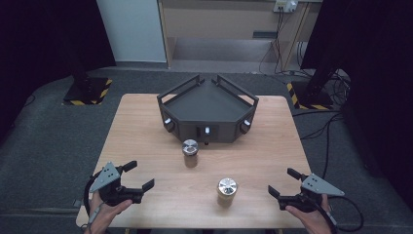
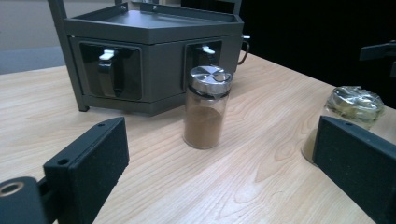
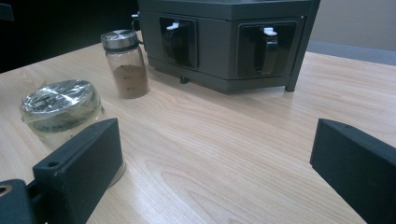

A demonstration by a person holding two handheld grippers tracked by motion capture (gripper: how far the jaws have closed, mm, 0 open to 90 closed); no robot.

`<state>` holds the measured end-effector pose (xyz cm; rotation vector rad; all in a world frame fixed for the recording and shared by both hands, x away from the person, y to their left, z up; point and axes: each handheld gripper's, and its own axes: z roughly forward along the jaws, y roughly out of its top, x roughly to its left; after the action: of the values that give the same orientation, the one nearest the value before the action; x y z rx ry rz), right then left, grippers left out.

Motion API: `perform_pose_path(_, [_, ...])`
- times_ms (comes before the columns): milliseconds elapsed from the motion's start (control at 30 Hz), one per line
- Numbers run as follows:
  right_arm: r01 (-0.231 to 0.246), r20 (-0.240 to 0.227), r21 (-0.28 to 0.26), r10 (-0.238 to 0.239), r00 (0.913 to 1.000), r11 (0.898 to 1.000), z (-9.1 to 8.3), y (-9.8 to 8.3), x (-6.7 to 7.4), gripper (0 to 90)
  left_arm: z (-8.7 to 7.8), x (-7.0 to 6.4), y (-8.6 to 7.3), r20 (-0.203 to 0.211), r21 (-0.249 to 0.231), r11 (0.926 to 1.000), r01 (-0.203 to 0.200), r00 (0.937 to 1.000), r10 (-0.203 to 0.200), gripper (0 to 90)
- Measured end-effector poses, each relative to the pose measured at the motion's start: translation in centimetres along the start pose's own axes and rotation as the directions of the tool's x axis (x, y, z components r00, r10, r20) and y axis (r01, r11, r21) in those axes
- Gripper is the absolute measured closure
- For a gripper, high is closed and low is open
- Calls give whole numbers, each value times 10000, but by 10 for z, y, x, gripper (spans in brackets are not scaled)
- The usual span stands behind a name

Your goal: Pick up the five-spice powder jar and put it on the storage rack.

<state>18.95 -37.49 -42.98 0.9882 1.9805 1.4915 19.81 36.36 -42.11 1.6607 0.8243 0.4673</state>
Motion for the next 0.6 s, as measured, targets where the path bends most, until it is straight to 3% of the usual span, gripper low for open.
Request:
perform_pose_path(167, [-68, 24, -95, 68, 10000, 9999, -1, -1, -2, 28, 3, -3, 4, -110, 307, 9984, -483, 9988, 486, 29])
perform_pose_path(400, [-22, 102, -38, 22, 9999, 10000, -1, -1, -1, 29, 2, -3, 3, -151, 238, 9991, -357, 9992, 360, 30])
perform_pose_path(600, [-142, 211, -103, 144, 9997, 9998, -2, -3, -1, 28, 3, -3, 5, -288, 318, 9983, -497, 9983, 506, 30])
